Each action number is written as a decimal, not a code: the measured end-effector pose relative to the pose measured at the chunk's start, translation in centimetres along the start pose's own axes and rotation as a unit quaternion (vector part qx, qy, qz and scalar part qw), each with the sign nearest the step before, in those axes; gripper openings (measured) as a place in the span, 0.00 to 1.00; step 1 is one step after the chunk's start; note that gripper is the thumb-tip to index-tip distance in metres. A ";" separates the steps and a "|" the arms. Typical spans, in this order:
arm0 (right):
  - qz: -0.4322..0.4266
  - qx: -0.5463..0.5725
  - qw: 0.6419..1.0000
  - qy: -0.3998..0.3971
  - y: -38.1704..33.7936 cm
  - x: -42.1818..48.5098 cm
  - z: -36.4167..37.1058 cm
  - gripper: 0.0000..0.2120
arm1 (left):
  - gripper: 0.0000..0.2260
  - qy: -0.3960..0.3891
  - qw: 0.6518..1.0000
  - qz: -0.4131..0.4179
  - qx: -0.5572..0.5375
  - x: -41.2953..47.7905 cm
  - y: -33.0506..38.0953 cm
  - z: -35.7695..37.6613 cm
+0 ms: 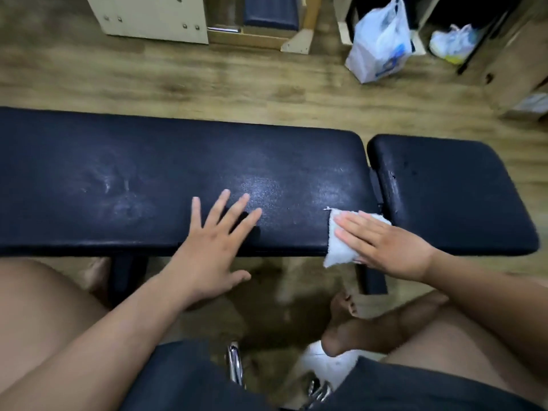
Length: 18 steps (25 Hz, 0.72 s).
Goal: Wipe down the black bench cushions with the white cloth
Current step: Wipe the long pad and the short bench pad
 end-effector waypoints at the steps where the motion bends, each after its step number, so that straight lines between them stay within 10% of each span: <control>1: -0.005 0.003 1.000 0.001 0.4 -0.7 -0.1 0.27 | 0.51 0.002 1.000 -0.008 -0.003 0.6 1.0 -0.1; 5: 0.125 0.113 0.986 -0.004 4.2 -4.7 -2.2 0.25 | 0.47 -0.013 0.999 -0.040 -0.011 1.4 3.7 0.5; 7: 0.304 0.235 0.923 0.014 7.8 -6.9 -3.7 0.17 | 0.45 -0.015 0.998 -0.050 -0.042 1.4 4.9 0.6; 10: 0.504 0.448 0.720 0.163 9.8 -10.0 -4.9 0.08 | 0.38 0.052 0.977 -0.075 -0.193 2.4 8.3 -0.8; 14: 0.398 0.865 0.235 0.196 4.6 -8.4 -4.4 0.21 | 0.14 0.171 0.817 -0.139 -0.533 4.7 13.8 -2.5; 18: 0.385 0.904 0.145 0.120 -0.2 -7.2 -2.9 0.27 | 0.07 0.146 0.712 -0.145 -0.671 5.5 20.3 -1.3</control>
Point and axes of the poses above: each hand's wrist, its own x-axis towards the middle knuckle, its own z-axis out of the palm, y = z × x, the point moved 7 cm from there along x, towards the middle knuckle, and after that the axes turned 5 degrees about -x, right-handed, at the moved point
